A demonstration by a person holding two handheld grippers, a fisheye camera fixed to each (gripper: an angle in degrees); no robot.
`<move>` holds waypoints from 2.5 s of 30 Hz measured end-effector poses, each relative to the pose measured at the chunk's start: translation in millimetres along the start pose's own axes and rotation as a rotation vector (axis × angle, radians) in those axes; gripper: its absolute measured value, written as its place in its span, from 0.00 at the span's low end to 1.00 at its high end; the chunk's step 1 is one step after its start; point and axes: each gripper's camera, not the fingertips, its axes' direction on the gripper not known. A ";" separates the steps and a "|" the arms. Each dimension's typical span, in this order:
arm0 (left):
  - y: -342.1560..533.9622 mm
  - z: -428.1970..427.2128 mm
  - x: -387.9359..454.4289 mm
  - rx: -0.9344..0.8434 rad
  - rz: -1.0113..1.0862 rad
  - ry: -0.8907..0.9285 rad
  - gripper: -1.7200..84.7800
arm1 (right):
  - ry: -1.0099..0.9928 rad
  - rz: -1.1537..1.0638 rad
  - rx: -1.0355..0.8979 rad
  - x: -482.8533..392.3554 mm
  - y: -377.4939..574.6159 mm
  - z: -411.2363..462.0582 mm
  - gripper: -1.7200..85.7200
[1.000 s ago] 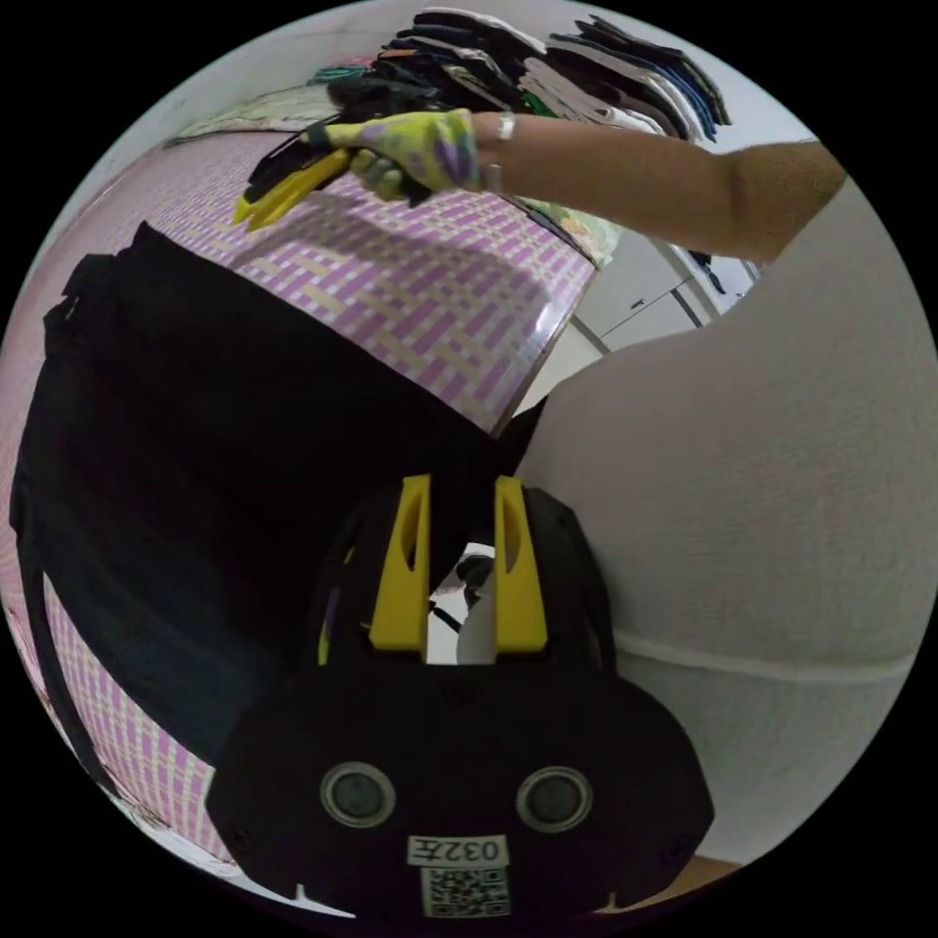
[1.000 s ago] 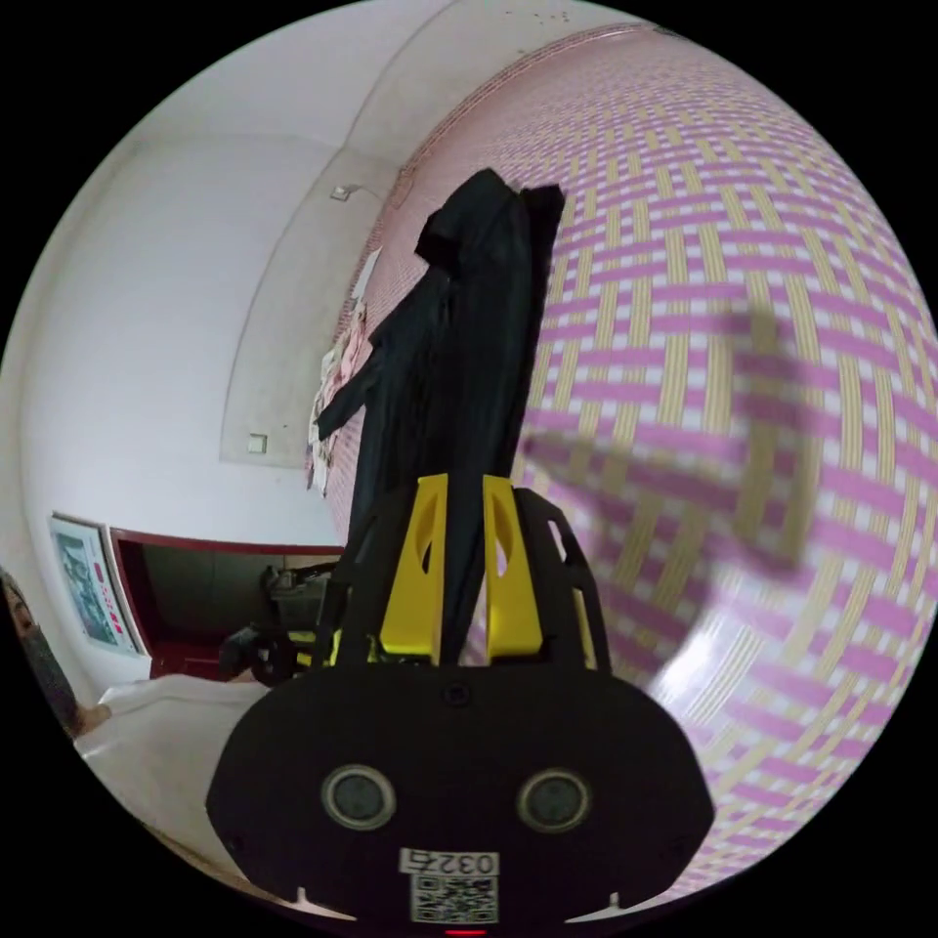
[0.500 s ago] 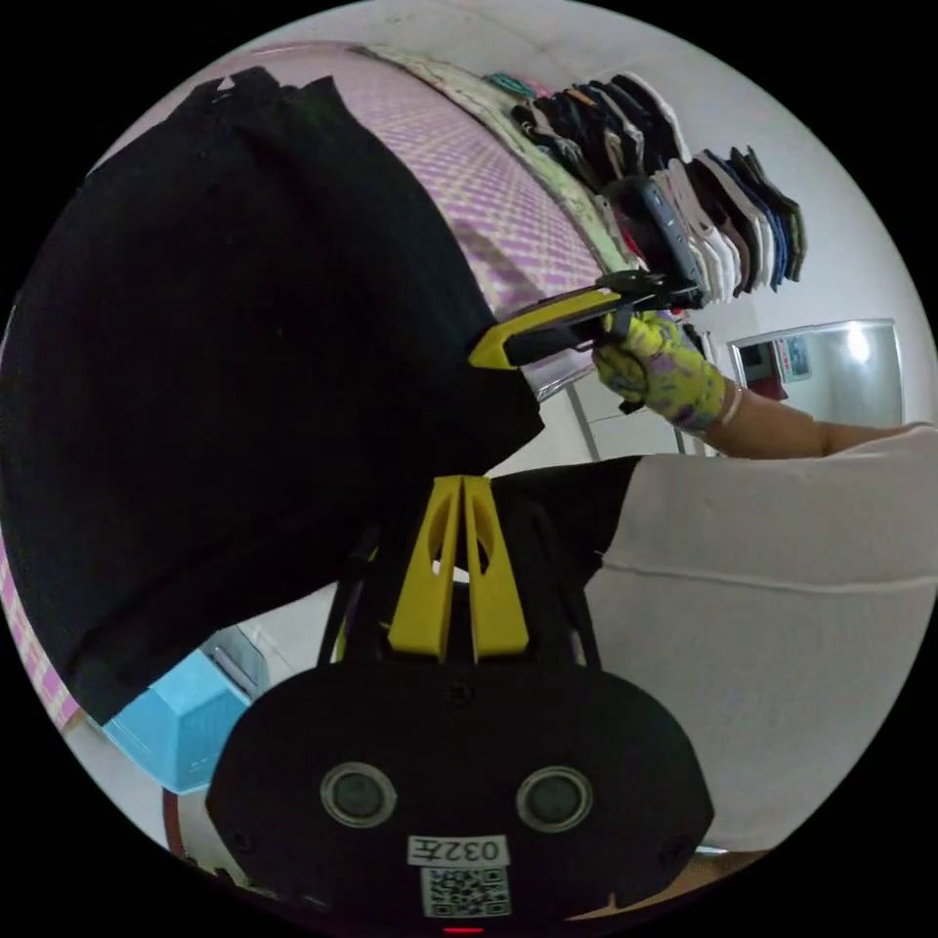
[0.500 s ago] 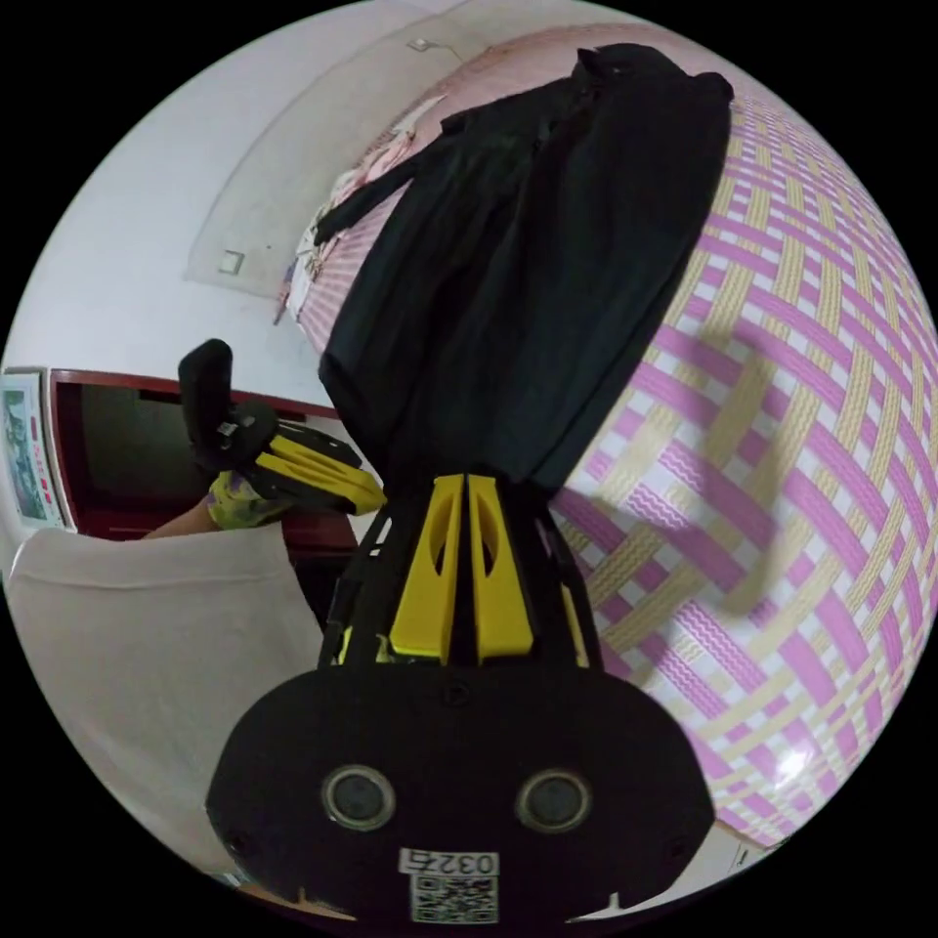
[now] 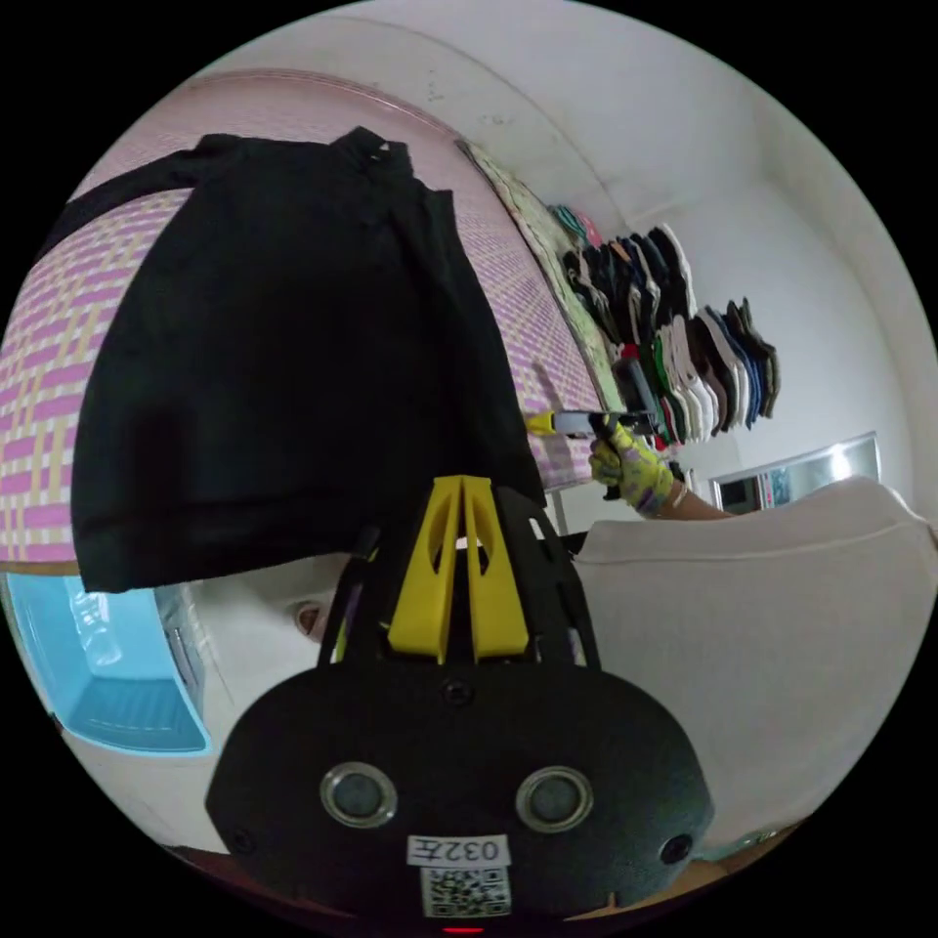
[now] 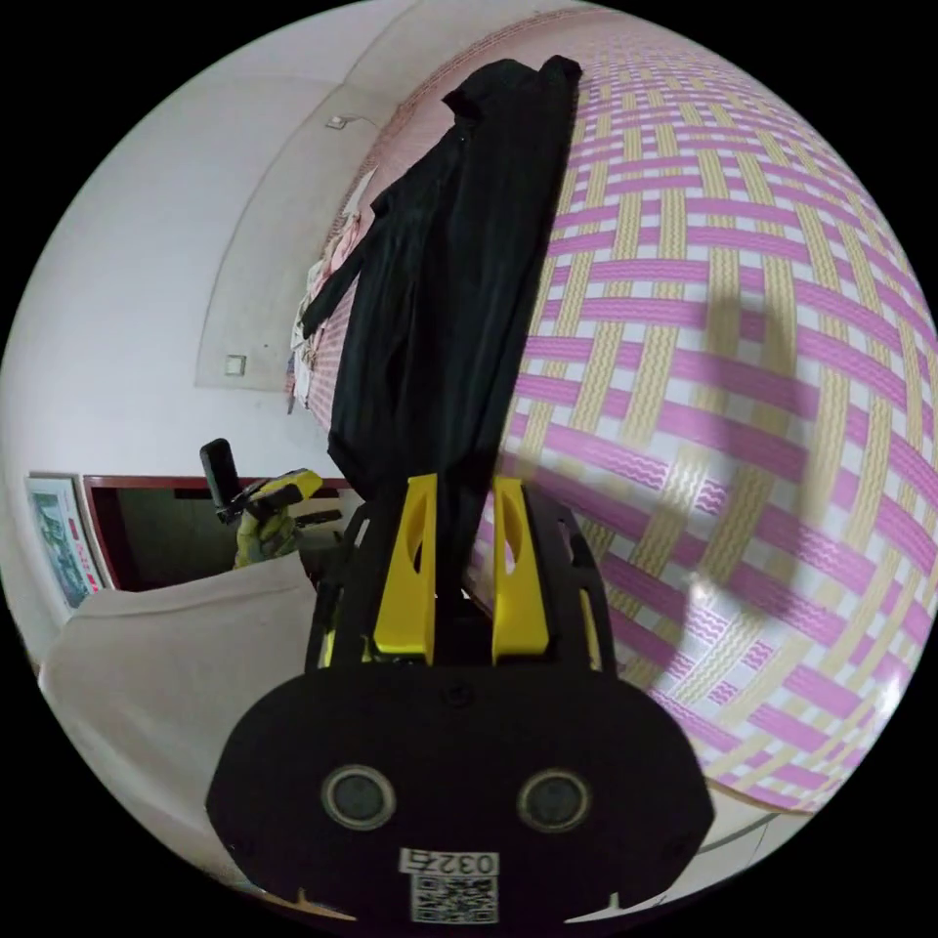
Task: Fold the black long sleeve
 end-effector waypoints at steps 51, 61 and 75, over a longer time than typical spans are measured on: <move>38.9 -327.5 -483.5 1.022 -0.285 0.260 0.01 | -0.101 0.093 0.411 -162.9 -26.4 -2.0 0.08; -84.7 -37.8 -194.6 0.273 0.209 0.046 0.00 | -0.565 0.100 0.293 -118.7 -135.0 33.0 0.17; -109.5 53.4 -131.1 0.040 0.219 0.008 0.05 | -0.416 0.354 0.140 -62.8 -185.2 40.6 0.11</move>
